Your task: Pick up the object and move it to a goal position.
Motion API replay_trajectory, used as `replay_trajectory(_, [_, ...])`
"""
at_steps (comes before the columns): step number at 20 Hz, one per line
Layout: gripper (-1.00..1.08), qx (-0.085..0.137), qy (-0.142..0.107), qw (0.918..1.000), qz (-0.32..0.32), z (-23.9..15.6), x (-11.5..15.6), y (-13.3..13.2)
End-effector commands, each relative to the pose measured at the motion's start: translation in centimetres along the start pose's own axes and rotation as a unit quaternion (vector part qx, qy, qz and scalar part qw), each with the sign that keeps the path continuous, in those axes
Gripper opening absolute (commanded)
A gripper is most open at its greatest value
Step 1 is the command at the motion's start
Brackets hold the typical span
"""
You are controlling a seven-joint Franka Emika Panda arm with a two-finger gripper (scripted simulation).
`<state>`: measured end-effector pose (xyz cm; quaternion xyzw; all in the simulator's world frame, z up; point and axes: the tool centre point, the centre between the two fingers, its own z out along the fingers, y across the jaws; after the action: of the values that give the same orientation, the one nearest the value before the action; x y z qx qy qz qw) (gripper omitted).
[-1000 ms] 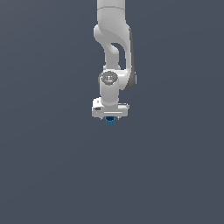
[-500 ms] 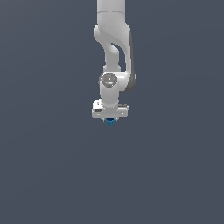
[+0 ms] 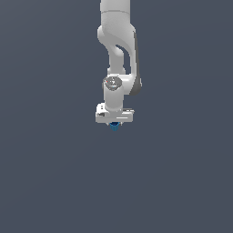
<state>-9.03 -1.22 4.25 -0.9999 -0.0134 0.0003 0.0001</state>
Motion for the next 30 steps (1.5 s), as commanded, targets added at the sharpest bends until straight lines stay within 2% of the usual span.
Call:
replay_trajectory(1, [-1.00,0.000,0.001,1.0000,0.000,-0.4,0.0,0.2])
replay_trajectory(12, [-1.00,0.000,0.001,1.0000,0.000,-6.0,-0.9,3.5])
replay_trajectory(30, [-1.00,0.001,0.001,1.0000,0.000,-23.8,-3.3,13.9])
